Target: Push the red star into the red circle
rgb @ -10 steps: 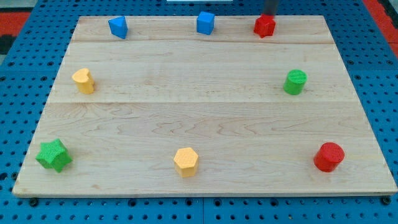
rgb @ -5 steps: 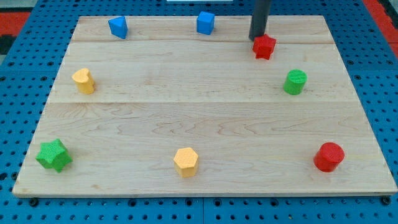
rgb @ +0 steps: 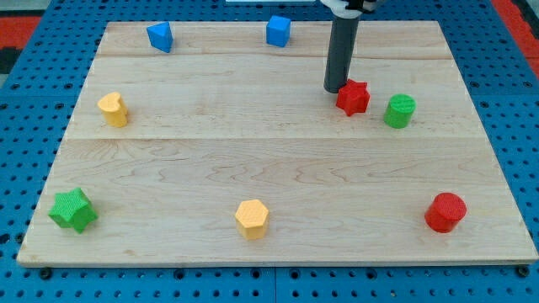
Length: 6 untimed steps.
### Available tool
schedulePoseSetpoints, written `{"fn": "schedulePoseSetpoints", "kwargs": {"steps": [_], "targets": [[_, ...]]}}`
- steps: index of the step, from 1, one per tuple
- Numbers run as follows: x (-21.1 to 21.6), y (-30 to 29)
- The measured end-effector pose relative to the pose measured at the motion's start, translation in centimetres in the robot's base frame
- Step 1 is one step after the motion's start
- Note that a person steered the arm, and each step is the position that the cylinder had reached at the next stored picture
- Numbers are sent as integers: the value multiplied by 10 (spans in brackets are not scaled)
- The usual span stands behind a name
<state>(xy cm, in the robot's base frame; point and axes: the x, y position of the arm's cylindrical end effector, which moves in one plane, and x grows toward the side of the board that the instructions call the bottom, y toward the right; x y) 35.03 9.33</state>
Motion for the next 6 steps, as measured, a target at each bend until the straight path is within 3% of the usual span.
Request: {"fn": "schedulePoseSetpoints", "kwargs": {"steps": [1,3,4,6], "targets": [[-28,7],[76,-5],[100,-7],[50,4]]}}
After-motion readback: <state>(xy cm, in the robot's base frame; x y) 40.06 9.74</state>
